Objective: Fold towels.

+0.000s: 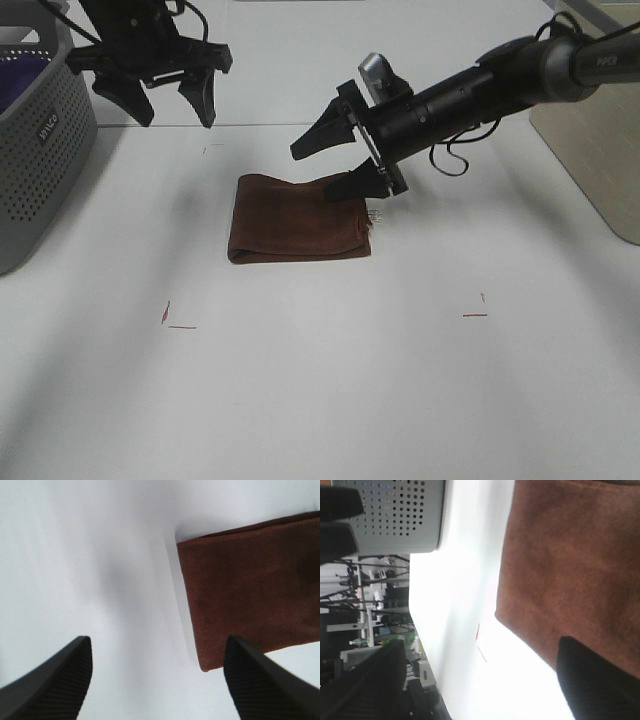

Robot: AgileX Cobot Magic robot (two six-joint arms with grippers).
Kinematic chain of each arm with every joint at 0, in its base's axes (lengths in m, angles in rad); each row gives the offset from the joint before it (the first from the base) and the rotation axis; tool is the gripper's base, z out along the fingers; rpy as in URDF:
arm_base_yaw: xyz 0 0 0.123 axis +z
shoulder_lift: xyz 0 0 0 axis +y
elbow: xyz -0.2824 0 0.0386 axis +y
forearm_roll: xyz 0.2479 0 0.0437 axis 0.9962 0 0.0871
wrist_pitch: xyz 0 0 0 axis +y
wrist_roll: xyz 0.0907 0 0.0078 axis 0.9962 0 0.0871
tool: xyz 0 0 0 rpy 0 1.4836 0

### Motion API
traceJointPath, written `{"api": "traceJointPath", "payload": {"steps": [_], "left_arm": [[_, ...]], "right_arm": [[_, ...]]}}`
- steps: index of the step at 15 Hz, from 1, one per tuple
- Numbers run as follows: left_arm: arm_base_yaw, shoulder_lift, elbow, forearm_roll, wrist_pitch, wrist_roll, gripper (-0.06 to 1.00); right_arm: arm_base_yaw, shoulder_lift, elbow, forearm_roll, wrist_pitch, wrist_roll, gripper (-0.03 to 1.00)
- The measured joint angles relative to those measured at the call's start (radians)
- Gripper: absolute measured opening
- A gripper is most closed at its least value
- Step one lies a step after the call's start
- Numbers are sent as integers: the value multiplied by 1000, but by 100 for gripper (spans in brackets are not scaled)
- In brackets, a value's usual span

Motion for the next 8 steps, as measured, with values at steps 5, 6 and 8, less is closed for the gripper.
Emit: {"api": "traceJointPath", "payload": {"steps": [5, 6, 8], "left_arm": [[-12, -131, 57, 0, 2, -20, 70], [-19, -180, 111, 5, 2, -16, 70], [-36, -302, 272, 19, 2, -12, 70]], "right_arm": [[0, -229, 0, -448, 5, 282, 78], [0, -276, 0, -551, 6, 336, 78], [0, -397, 27, -693, 6, 412, 78]]}}
